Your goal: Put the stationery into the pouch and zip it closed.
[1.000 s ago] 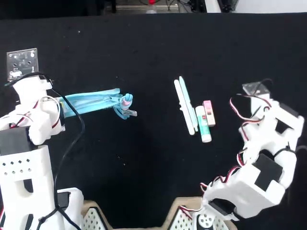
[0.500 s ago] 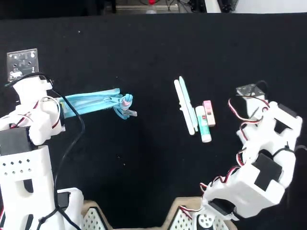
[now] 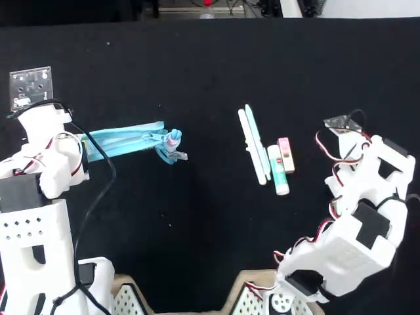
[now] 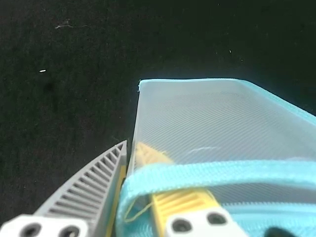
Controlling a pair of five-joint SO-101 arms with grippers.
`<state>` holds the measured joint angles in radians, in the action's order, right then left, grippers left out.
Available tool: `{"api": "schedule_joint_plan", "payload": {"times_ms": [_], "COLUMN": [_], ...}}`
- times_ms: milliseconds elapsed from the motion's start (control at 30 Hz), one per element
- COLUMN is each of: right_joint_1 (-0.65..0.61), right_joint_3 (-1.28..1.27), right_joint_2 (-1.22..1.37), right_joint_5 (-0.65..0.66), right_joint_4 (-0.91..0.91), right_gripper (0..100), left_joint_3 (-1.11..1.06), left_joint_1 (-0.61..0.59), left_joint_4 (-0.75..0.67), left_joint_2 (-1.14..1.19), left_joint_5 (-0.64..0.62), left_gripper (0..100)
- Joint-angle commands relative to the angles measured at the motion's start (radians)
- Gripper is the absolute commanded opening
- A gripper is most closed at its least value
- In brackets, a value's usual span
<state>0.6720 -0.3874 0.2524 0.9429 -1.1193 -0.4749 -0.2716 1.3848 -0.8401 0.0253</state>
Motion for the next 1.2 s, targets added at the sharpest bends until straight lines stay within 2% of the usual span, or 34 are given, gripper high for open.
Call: {"api": "schedule_joint_plan", "payload": {"times_ms": [0, 300, 400, 767, 900, 1167], "right_joint_1": [0.026, 0.032, 0.031, -0.02, -0.118, -0.456], "right_joint_3": [0.044, 0.042, 0.05, 0.047, 0.048, 0.051], "right_joint_2": [0.028, 0.05, 0.03, -0.338, -0.493, -0.878], "right_joint_5": [0.055, 0.057, 0.055, 0.057, 0.041, -0.195], "right_joint_4": [-0.008, -0.032, -0.066, -0.29, -0.344, -0.384], "right_gripper": [12.3, 11.6, 0.6, 1.1, 1.1, 1.1], "left_joint_3": [-0.016, -0.016, -0.016, -0.016, -0.016, -0.016], "left_joint_1": [-0.005, -0.005, -0.005, -0.005, -0.005, -0.005], "left_joint_4": [-0.003, -0.003, -0.003, -0.003, -0.003, -0.003], "left_joint_2": [0.002, 0.002, 0.002, 0.002, 0.002, 0.002], "left_joint_5": [-0.012, -0.012, -0.012, -0.012, -0.012, -0.012], "left_gripper": [3, 3, 3, 3, 3, 3]}}
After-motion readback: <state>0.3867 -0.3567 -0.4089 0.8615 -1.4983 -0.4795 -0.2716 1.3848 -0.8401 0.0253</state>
